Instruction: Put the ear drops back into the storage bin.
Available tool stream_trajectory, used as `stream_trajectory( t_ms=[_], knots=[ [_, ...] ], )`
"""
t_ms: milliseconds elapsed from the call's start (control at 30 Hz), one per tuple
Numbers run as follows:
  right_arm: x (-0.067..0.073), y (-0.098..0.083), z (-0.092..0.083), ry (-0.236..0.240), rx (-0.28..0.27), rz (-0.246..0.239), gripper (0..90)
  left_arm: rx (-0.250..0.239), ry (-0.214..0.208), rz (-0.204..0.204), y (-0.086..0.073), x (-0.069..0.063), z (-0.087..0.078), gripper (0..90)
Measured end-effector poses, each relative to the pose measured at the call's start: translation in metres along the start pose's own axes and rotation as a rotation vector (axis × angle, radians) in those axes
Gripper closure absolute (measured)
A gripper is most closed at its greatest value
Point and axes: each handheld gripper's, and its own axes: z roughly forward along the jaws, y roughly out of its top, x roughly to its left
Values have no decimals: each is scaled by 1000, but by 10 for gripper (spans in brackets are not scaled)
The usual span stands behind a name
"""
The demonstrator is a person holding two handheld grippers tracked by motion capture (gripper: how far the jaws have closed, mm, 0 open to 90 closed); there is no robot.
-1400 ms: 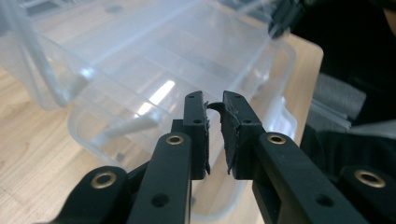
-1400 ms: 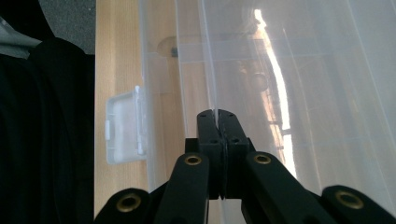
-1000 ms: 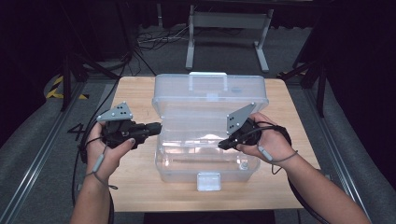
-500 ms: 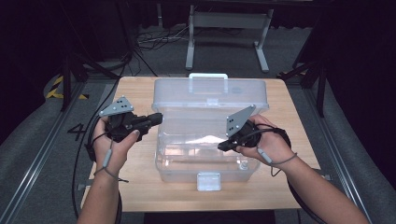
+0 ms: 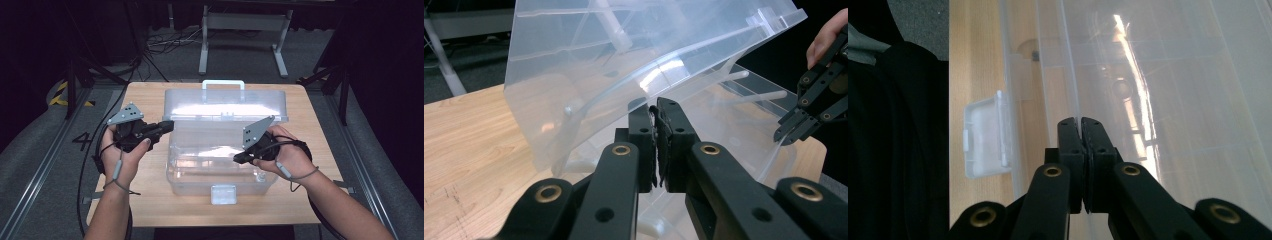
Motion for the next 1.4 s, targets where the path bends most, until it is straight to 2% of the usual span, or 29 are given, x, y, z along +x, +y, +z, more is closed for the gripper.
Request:
stream_trajectory(
  t_ms=[133,267,300,367,400,467,600,767,1133,1400],
  knots=[
    [0,-1,-1,1,-15,17,869,1,-2,0,0,0,0,856],
    [-2,-6,-11,-8,-105,94,809,5,-1,2,0,-1,0,854],
    [-2,-6,-11,-8,-105,94,809,5,-1,2,0,-1,0,853],
    [-3,-11,-18,-15,-154,134,832,5,-5,4,0,-1,0,854],
    [-4,-16,-24,-41,-180,149,845,5,2,6,0,-2,0,856],
    [-4,-22,-29,-53,-206,170,858,7,2,7,0,-2,0,855],
    [-3,-27,-35,-70,-242,187,871,9,2,10,0,-3,0,855],
    [1,-39,-47,-108,-324,216,898,8,4,12,0,-3,0,852],
    [-1,-59,-61,-147,-368,273,900,12,8,13,-1,-3,-2,853],
    [-5,-82,-69,-184,-446,355,900,27,12,13,-3,-5,-5,850]
  ],
)
